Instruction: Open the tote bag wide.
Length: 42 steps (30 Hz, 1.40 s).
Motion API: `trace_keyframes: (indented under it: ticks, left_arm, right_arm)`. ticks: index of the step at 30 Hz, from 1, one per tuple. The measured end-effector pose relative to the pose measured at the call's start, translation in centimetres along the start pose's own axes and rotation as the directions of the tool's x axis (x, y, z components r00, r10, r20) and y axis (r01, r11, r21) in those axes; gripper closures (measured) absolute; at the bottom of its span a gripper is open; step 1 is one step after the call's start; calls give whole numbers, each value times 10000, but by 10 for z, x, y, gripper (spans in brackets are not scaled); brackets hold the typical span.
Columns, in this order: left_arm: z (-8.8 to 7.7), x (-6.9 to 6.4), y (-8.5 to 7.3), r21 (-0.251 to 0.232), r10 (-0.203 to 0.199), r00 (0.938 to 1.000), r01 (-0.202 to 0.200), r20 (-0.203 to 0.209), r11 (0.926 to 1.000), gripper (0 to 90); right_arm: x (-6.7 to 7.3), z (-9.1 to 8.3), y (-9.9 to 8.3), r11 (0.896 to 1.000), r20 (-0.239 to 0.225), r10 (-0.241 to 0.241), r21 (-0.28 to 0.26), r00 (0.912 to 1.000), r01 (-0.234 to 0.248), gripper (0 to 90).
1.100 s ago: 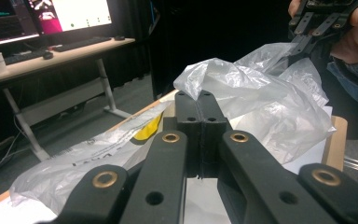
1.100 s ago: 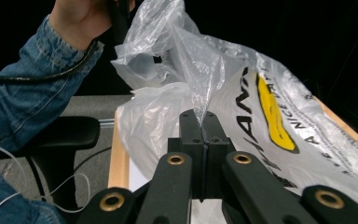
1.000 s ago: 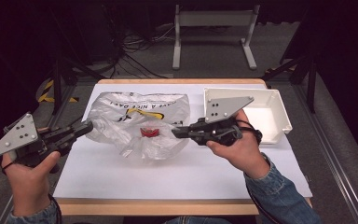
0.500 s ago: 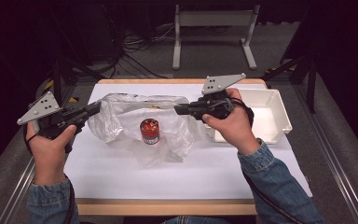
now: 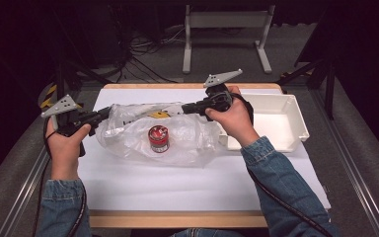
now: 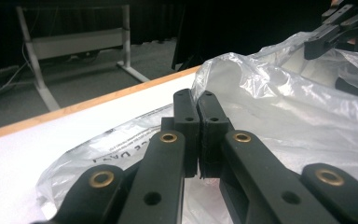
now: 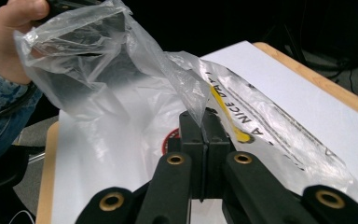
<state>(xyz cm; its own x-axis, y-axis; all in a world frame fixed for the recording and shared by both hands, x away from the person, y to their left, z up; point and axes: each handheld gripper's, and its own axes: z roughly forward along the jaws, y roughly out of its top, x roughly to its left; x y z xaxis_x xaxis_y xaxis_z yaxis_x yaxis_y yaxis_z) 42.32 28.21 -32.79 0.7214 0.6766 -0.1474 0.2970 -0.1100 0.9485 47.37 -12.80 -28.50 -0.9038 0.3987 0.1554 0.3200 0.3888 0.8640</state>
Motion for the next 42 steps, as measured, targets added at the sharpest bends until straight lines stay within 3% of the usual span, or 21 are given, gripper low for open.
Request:
trace_keyframes:
  ticks: [9, 16, 19, 23, 26, 30, 32, 36, 39, 42]
  left_arm:
    - [12, 8, -9, 181, -369, 9993, 369, 33, 9992, 879]
    - [19, 12, -16, 429, -546, 9985, 543, 55, 9976, 863]
    - [19, 13, -17, 447, -614, 9981, 613, 13, 9971, 861]
    - [20, 14, -20, 476, -734, 9973, 736, -50, 9962, 867]
    - [23, 16, -22, 566, -815, 9966, 818, -75, 9950, 871]
    - [26, 16, -24, 700, -871, 9962, 875, -93, 9937, 875]
    - [26, 17, -24, 698, -848, 9964, 852, -87, 9939, 875]
    - [27, 16, -24, 708, -943, 9955, 949, -115, 9930, 877]
    - [27, 16, -25, 725, -924, 9956, 930, -124, 9930, 877]
    - [28, 15, -24, 733, -927, 9956, 931, -95, 9929, 877]
  right_arm:
    - [-21, 11, -7, 9984, 112, 548, 158, 9984, -550, 888]
    - [-23, 13, -11, 9978, 274, 574, 324, 9980, -583, 839]
    - [-23, 13, -12, 9979, 436, 531, 338, 9976, -545, 740]
    - [-20, 12, -13, 9993, 905, 313, 187, 9954, -331, 485]
    - [-12, 7, -13, 9998, 1086, 195, -47, 9939, -191, 329]
    - [6, -11, -9, 9982, 1228, -160, -561, 9923, 230, 251]
    - [10, -15, -8, 9971, 1247, -235, -689, 9919, 323, 245]
    - [37, -32, -6, 9899, 1196, -784, -1084, 9897, 915, 253]
    - [64, -39, -7, 9838, 678, -1342, -1105, 9886, 1411, 316]
    - [83, -33, -12, 9837, 78, -1618, -782, 9868, 1619, 346]
